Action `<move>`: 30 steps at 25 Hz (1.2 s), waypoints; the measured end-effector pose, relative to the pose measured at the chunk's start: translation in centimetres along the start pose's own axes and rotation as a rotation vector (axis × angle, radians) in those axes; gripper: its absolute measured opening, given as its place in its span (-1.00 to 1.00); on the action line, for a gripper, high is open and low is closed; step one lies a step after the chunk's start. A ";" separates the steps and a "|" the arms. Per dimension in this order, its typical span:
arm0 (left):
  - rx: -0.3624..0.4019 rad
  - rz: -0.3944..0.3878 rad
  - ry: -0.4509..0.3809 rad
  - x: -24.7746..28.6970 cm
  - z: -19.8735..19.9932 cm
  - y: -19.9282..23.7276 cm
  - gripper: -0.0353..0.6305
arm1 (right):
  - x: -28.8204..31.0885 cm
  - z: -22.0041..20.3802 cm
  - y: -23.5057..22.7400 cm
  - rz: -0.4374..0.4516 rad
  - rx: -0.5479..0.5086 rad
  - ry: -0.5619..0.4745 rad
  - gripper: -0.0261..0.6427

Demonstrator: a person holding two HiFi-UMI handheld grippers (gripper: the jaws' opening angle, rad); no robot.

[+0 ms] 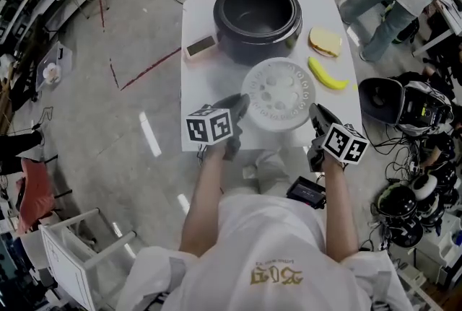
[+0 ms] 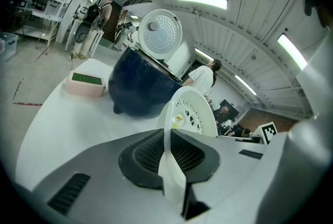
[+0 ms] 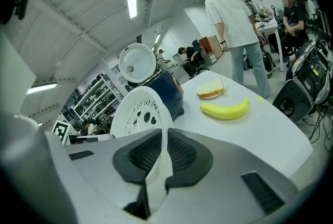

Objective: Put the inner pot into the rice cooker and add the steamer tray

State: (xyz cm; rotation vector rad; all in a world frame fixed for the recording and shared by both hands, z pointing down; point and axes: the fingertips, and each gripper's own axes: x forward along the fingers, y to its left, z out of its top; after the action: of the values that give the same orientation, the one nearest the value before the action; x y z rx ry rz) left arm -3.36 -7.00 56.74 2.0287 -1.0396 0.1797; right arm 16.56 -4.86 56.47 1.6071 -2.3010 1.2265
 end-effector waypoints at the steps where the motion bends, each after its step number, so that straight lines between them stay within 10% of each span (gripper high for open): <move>1: 0.000 0.000 -0.009 -0.4 0.2 -0.1 -0.74 | -0.2 0.3 0.5 0.009 -0.003 -0.008 -0.79; 30: 0.032 0.000 -0.173 -2.5 14.5 0.2 -0.74 | 5.0 11.7 8.6 0.170 -0.077 -0.111 -0.80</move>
State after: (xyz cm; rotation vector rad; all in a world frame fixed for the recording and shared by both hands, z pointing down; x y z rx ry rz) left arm -8.45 -16.07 46.36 2.1022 -1.1493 0.0207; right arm 11.54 -15.05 46.12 1.5177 -2.5667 1.0890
